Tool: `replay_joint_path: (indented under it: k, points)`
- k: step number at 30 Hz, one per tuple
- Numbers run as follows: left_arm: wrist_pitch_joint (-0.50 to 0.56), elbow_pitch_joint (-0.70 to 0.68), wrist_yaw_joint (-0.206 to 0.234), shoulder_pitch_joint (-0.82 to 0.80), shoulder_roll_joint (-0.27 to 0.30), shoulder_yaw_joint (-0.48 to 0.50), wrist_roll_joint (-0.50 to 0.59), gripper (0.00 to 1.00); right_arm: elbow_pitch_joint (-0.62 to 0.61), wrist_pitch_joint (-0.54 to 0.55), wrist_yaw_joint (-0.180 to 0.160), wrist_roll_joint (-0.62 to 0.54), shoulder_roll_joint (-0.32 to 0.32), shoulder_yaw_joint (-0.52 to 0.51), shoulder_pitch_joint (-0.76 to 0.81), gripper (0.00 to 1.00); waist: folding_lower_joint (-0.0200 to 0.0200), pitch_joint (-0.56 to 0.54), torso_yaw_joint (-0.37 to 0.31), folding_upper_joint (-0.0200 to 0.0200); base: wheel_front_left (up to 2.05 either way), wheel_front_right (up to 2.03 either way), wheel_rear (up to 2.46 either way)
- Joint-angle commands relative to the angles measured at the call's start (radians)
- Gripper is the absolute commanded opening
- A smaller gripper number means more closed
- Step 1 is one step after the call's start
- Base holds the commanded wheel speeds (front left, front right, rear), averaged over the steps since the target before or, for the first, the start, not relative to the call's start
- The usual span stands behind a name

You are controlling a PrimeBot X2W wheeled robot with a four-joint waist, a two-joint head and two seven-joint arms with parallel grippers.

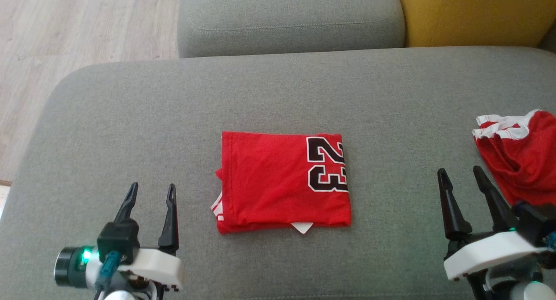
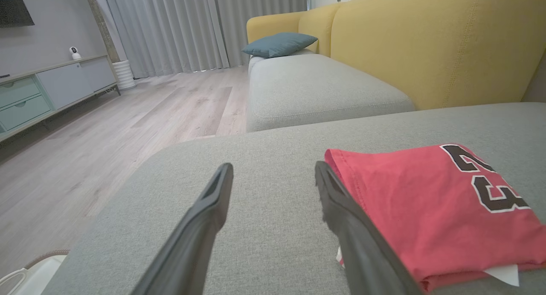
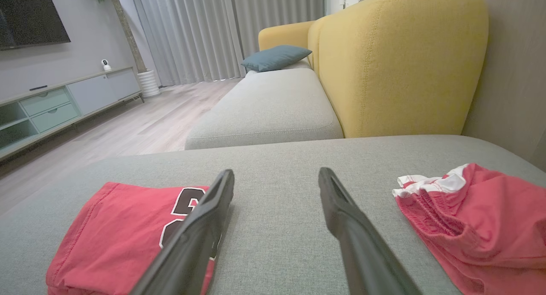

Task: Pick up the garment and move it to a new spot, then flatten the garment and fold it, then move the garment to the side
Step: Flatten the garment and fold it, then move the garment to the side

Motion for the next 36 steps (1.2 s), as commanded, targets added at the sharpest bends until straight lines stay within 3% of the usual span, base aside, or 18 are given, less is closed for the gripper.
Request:
replay_joint_path:
  k: [1,23,36]
  points:
    - [0.002,-0.036,0.007,-0.04,0.021,0.037,-0.004,1.0,-0.039,0.0,0.007,-0.01,-0.001,0.015,-0.024,1.0,0.0,0.0,-0.001,-0.0001,0.0,0.0,0.0]
    - [-0.003,-0.044,0.021,-0.052,0.027,0.027,-0.007,1.0,-0.039,0.005,0.007,-0.016,0.005,0.006,-0.029,1.0,0.0,0.01,0.002,-0.0001,0.0,0.0,0.0]
    - [-0.042,-0.07,0.013,-0.167,0.009,0.018,0.013,1.0,0.053,0.031,0.007,-0.009,-0.034,0.079,-0.158,1.0,0.0,0.154,0.066,-0.0001,0.0,0.0,0.0]
